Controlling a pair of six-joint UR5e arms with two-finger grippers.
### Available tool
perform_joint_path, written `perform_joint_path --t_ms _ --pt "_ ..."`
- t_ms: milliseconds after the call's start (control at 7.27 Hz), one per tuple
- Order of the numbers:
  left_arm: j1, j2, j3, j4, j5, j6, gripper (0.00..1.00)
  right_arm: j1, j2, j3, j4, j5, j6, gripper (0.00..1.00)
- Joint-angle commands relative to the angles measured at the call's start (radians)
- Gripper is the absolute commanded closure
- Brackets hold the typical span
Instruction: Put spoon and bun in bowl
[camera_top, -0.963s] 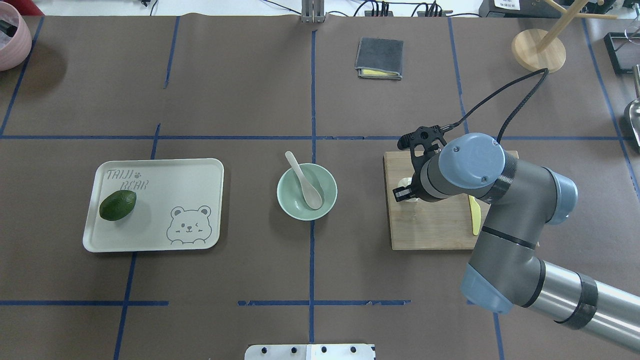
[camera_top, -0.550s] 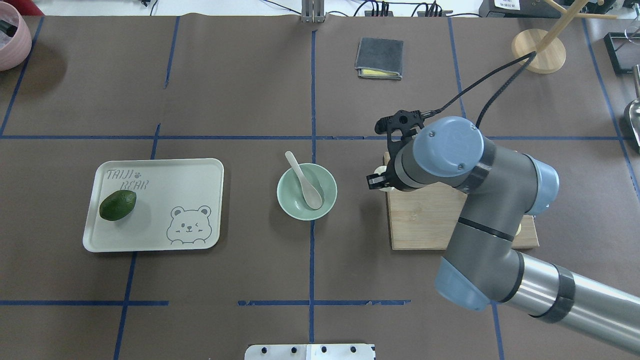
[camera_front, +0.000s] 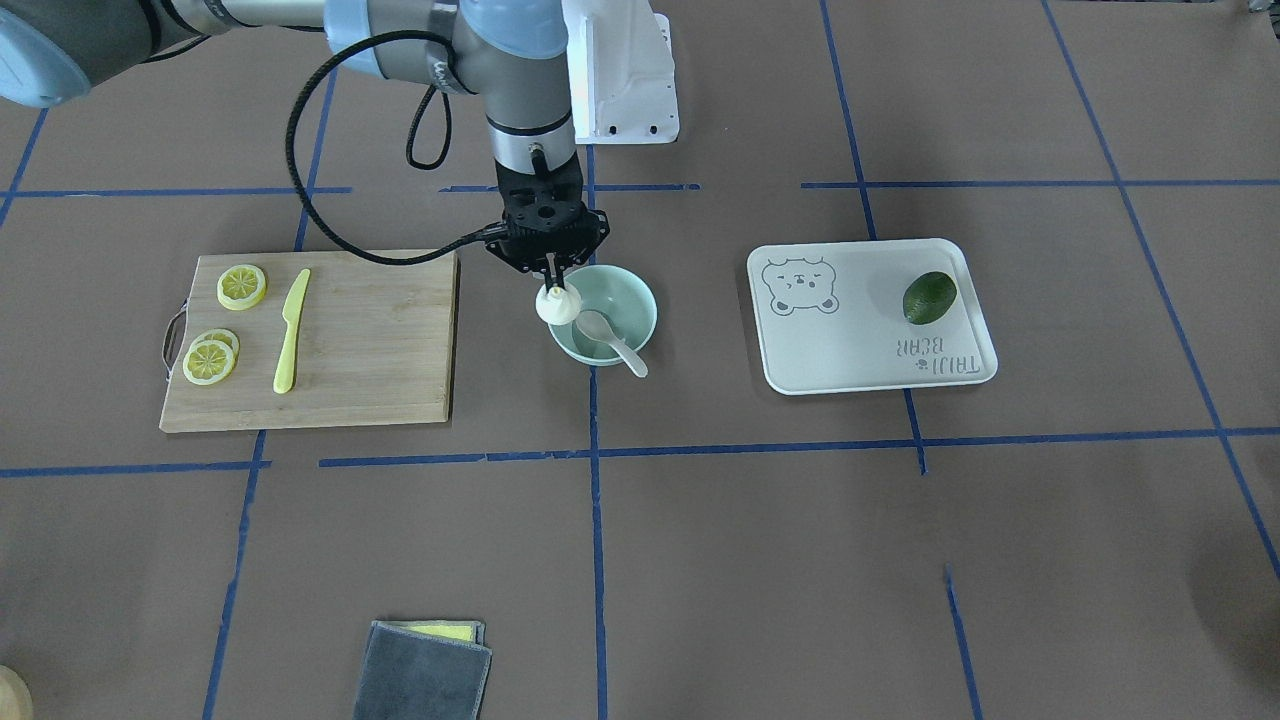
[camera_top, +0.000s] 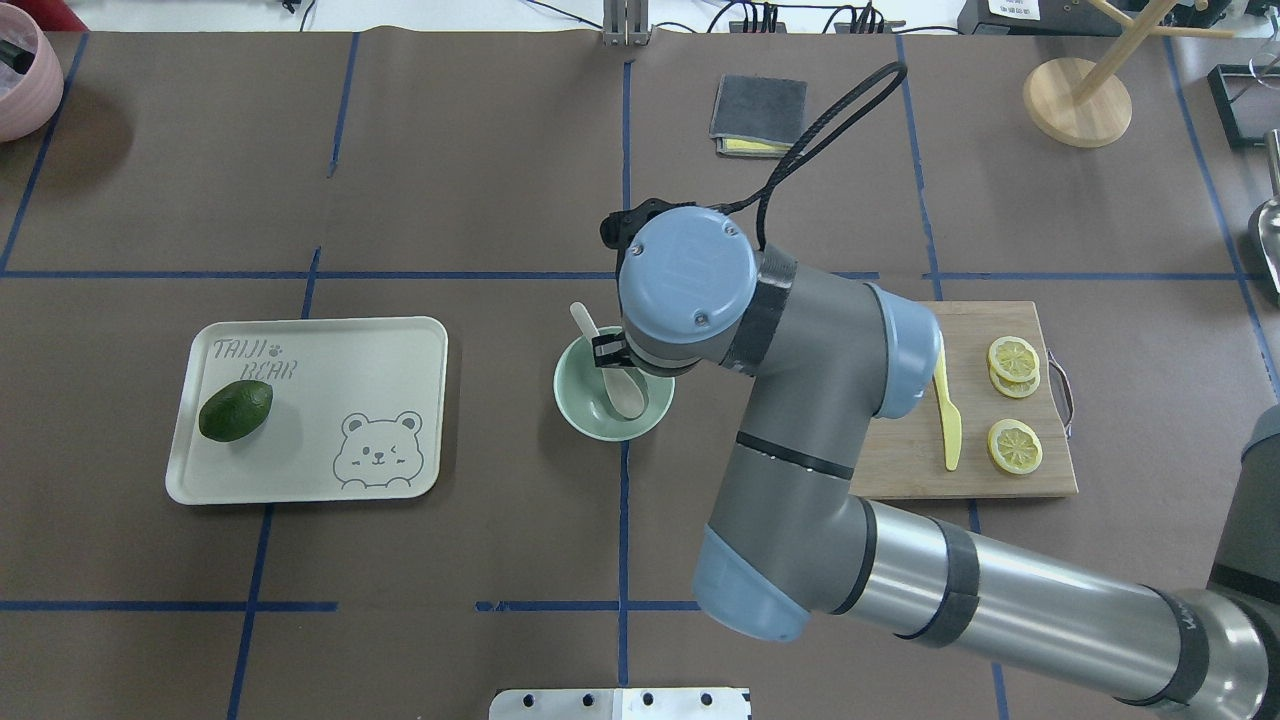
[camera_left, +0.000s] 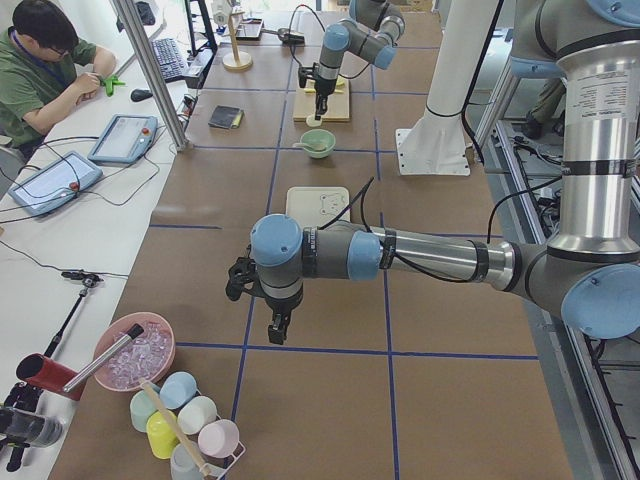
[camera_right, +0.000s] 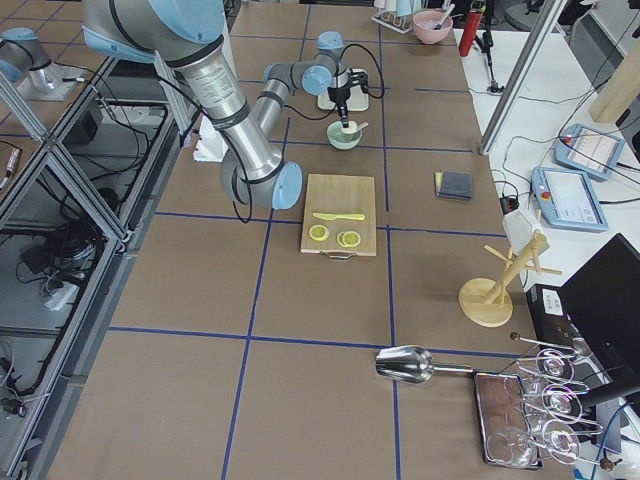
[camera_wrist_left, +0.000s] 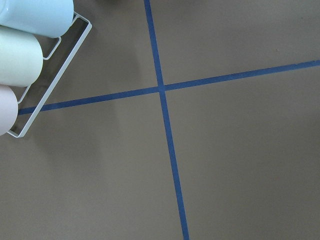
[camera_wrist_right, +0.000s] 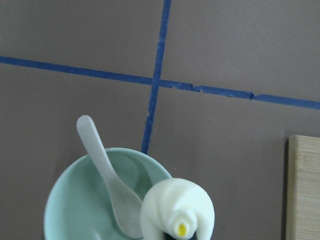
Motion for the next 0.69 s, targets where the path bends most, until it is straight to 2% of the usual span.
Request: perform_joint_path --t_ms 0,275,550 --pt "0.001 0.001 -0.001 0.000 -0.001 0.000 0.00 -0.049 0.024 -0.031 -0.003 -0.078 0.029 0.01" --pt "0.001 -0.002 -0.001 -0.001 -0.001 0.000 0.00 -0.043 0.023 0.002 -0.006 -0.068 0.003 0.00" --pt "0.001 -0.001 -0.001 0.000 0.003 0.006 0.00 0.124 0.005 0.015 -0.010 0.126 -0.196 0.00"
